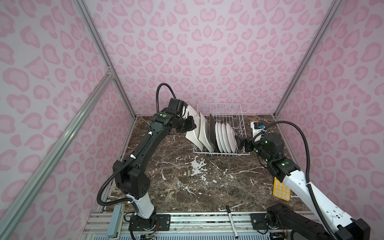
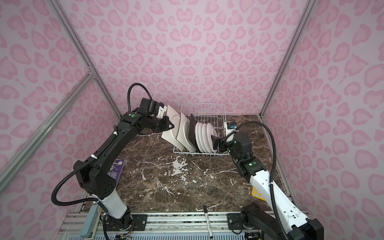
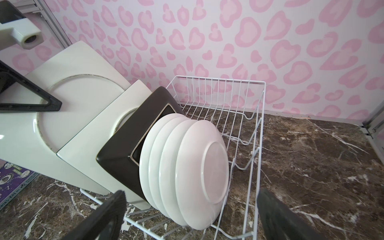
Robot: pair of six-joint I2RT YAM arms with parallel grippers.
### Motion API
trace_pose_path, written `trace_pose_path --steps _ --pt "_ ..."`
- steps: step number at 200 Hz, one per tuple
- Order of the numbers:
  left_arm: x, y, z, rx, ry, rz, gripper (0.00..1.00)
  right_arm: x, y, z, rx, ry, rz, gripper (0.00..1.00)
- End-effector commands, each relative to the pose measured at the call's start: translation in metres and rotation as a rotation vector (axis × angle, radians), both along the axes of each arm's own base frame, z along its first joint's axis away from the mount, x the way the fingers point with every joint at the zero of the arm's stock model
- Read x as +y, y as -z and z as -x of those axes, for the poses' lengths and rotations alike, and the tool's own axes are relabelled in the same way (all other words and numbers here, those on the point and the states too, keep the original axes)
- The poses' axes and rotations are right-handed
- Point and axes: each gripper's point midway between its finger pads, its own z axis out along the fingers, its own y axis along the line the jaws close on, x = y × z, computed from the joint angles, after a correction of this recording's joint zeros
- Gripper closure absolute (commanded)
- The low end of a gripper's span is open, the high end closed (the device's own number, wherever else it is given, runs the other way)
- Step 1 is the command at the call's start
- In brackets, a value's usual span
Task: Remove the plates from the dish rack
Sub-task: 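Close the left gripper on the square white plate's rim and tilt it out, then lift the plate out with left gripper while right gripper moves toward it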
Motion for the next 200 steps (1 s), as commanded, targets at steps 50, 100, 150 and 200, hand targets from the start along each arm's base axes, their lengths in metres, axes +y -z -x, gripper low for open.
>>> trace_pose_path --steps 50,100,150,200 --pt "-0.003 -0.048 0.002 -0.147 0.019 0.071 0.96 0.006 -0.002 -0.003 -0.013 -0.015 -0.031 0.0" --pt "0.002 -0.059 0.005 -0.186 0.013 0.061 0.96 0.008 -0.002 -0.005 -0.012 -0.019 -0.035 0.0" --pt "0.008 -0.063 0.007 -0.203 0.003 0.036 0.96 0.01 0.0 -0.005 -0.005 -0.023 -0.033 0.0" --pt "0.016 -0.067 0.009 -0.227 -0.012 0.002 0.96 0.011 0.0 -0.006 -0.003 -0.024 -0.032 0.0"
